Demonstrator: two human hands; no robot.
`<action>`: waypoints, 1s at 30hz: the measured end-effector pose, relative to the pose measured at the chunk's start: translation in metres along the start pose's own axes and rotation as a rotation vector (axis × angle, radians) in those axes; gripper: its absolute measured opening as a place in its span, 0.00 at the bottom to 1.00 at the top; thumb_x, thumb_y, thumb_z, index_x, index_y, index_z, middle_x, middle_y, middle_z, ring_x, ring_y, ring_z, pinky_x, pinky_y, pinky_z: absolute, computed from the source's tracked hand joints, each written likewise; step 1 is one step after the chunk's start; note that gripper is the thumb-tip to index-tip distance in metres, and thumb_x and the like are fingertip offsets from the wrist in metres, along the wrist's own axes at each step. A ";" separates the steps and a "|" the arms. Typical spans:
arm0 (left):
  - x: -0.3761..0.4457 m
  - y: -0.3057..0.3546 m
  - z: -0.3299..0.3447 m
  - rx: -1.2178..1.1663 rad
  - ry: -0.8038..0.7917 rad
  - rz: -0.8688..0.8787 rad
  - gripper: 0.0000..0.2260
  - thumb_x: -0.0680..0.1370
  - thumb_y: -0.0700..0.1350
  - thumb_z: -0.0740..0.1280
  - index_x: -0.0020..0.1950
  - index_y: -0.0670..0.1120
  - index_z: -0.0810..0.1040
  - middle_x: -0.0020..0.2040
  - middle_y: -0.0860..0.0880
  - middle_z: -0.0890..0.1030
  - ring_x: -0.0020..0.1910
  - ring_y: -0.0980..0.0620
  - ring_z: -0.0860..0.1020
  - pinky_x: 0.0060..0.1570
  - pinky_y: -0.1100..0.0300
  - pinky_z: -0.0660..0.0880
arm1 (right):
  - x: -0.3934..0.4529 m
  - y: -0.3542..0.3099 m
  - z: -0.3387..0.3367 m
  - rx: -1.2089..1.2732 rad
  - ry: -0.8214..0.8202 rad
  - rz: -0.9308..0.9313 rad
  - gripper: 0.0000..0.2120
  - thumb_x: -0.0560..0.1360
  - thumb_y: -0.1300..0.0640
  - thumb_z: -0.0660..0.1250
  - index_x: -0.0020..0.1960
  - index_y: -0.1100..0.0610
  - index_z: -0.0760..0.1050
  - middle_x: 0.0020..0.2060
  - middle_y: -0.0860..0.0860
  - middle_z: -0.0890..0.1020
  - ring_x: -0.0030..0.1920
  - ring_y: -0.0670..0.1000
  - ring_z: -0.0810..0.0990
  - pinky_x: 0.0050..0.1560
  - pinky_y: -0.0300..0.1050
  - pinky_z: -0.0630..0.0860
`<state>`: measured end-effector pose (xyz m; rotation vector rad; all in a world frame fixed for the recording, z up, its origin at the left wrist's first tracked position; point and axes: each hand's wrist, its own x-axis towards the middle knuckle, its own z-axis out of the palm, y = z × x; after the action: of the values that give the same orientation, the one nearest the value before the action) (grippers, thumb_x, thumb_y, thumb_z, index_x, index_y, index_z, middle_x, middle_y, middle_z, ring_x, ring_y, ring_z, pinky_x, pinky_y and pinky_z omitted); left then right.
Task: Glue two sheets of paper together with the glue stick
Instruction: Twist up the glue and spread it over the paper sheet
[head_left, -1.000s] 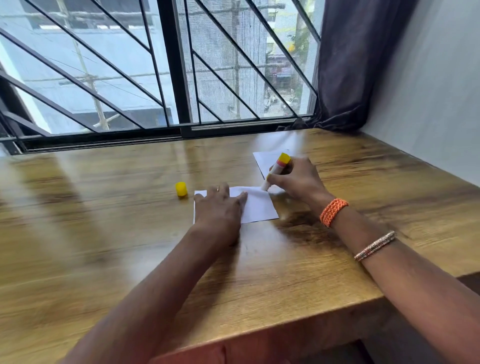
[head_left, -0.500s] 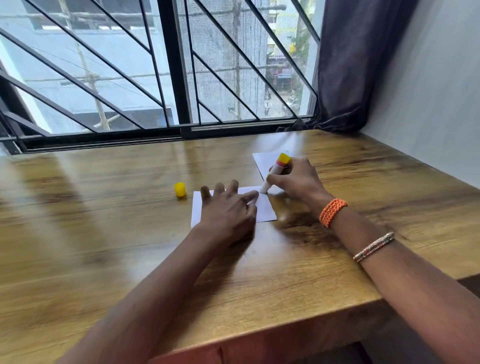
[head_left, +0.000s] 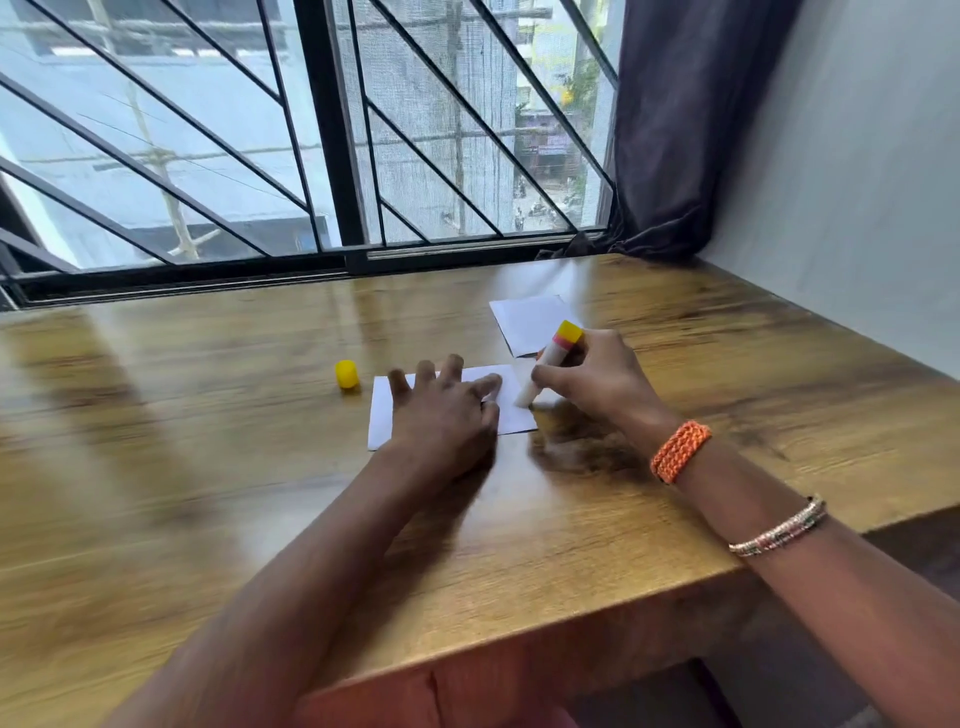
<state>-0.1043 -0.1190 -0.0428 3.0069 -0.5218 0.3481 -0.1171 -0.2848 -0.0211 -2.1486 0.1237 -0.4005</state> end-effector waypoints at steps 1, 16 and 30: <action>0.000 0.000 0.000 0.005 -0.002 0.002 0.18 0.78 0.52 0.49 0.66 0.59 0.68 0.62 0.46 0.69 0.62 0.43 0.65 0.60 0.42 0.54 | -0.002 0.000 -0.001 -0.001 -0.005 -0.003 0.04 0.63 0.55 0.73 0.32 0.53 0.78 0.28 0.43 0.80 0.31 0.40 0.77 0.28 0.34 0.68; -0.001 0.001 -0.005 -0.096 -0.016 -0.019 0.18 0.78 0.50 0.54 0.66 0.54 0.71 0.62 0.46 0.70 0.63 0.44 0.66 0.58 0.48 0.64 | -0.022 0.001 -0.008 0.079 -0.078 0.066 0.07 0.63 0.55 0.72 0.37 0.58 0.80 0.35 0.52 0.84 0.38 0.51 0.80 0.41 0.47 0.77; -0.017 -0.051 -0.020 -0.231 -0.321 0.158 0.23 0.81 0.47 0.53 0.76 0.47 0.53 0.77 0.48 0.56 0.75 0.50 0.55 0.74 0.56 0.51 | 0.005 -0.017 -0.014 0.487 -0.131 0.282 0.06 0.66 0.58 0.68 0.33 0.53 0.73 0.22 0.44 0.78 0.34 0.48 0.73 0.37 0.42 0.68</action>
<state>-0.1062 -0.0633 -0.0291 2.8119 -0.7676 -0.1818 -0.1175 -0.2874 0.0010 -1.6419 0.2263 -0.1075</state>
